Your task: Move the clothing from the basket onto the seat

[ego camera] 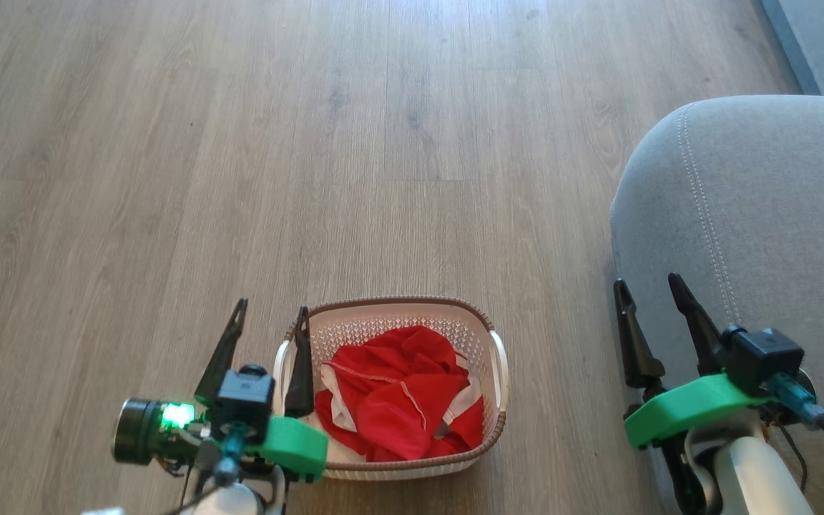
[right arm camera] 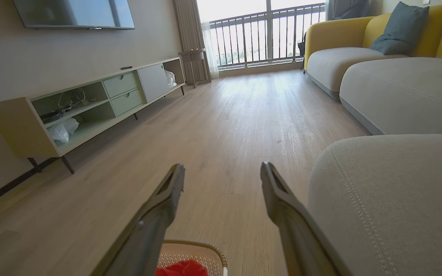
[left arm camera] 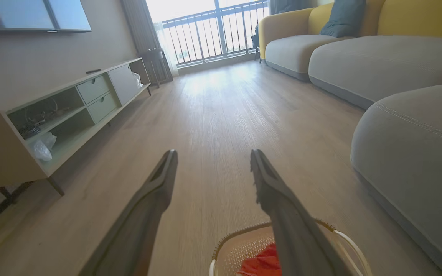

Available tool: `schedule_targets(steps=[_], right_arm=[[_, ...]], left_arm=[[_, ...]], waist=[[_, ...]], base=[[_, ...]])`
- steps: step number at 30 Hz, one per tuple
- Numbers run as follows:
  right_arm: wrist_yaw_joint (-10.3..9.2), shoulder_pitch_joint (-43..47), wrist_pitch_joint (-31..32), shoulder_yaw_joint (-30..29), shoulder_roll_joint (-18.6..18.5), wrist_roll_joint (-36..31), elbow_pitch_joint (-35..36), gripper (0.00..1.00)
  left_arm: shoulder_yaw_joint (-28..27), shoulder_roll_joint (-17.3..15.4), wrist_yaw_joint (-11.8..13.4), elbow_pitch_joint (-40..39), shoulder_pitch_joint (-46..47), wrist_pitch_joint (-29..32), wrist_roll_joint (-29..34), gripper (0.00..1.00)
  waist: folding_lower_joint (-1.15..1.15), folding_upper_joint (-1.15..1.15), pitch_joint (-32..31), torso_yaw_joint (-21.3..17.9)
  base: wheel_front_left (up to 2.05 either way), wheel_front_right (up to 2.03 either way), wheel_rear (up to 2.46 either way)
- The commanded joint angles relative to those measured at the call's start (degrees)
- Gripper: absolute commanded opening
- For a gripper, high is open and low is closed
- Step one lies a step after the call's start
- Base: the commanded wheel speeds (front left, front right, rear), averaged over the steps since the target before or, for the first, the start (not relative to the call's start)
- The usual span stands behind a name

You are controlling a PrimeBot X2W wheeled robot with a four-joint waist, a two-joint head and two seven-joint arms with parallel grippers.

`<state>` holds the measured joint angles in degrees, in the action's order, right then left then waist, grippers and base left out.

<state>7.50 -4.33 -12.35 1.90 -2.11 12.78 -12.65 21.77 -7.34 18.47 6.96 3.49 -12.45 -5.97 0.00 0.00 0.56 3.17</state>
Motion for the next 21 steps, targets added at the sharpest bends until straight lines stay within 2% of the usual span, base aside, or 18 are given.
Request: schedule_targets(steps=[1,4,8,9,11,12,14,18,21], right_arm=[[-0.01,-2.7,-1.1,1.5,-0.7,-2.3,1.8,1.00],[-0.01,-2.9,-1.6,1.6,-0.7,-4.4,1.8,1.00],[-0.01,-3.1,-2.3,1.7,-0.7,-7.3,2.1,1.00],[-0.01,-3.0,-2.4,1.7,-0.8,-7.9,2.2,1.00],[-0.01,-2.8,-2.6,1.8,-0.8,-8.5,1.9,1.00],[-0.01,-2.8,-2.6,1.8,-0.8,-8.5,1.9,1.00],[-0.01,-2.7,-2.6,1.8,-0.8,-8.2,1.2,1.00],[-0.01,-2.6,-2.6,0.8,-0.8,-6.9,-1.3,1.00],[-0.01,-2.8,-2.6,0.1,-0.8,-6.8,-2.6,1.00]], left_arm=[[0.3,-1.6,2.8,-3.4,3.5,-1.0,3.2,1.00],[2.2,-2.2,6.6,-4.4,3.5,-1.5,4.1,1.00],[3.6,-2.7,7.5,-3.2,3.2,-2.2,3.9,1.00],[3.4,-2.3,6.9,-2.2,2.9,-2.3,3.1,1.00],[1.6,-1.2,4.0,0.0,2.6,-2.5,1.6,1.00],[1.6,-1.2,4.0,0.0,2.6,-2.5,1.6,1.00],[-0.2,-0.1,1.8,1.4,2.3,-2.5,0.2,1.00],[-4.6,2.4,-4.4,6.0,1.1,-2.5,-4.1,1.00],[-7.0,3.3,-8.6,8.5,1.6,-2.5,-3.9,1.00]], waist=[[0.00,0.00,0.0,0.0],[0.00,0.00,0.0,0.1],[0.00,0.00,-0.2,0.1],[0.00,0.00,-0.2,0.2],[0.00,0.00,-0.4,0.2],[0.00,0.00,-0.4,0.2],[0.00,0.00,-0.5,0.2],[0.00,0.00,-0.7,0.2],[0.00,0.00,-0.7,0.1]], base=[[0.00,0.00,0.00],[0.00,0.00,0.00],[0.00,0.00,0.00],[0.00,0.00,0.00],[0.00,0.00,0.00],[0.00,0.00,0.00],[0.00,0.00,0.00],[0.00,0.00,0.00],[0.00,0.00,0.00]])
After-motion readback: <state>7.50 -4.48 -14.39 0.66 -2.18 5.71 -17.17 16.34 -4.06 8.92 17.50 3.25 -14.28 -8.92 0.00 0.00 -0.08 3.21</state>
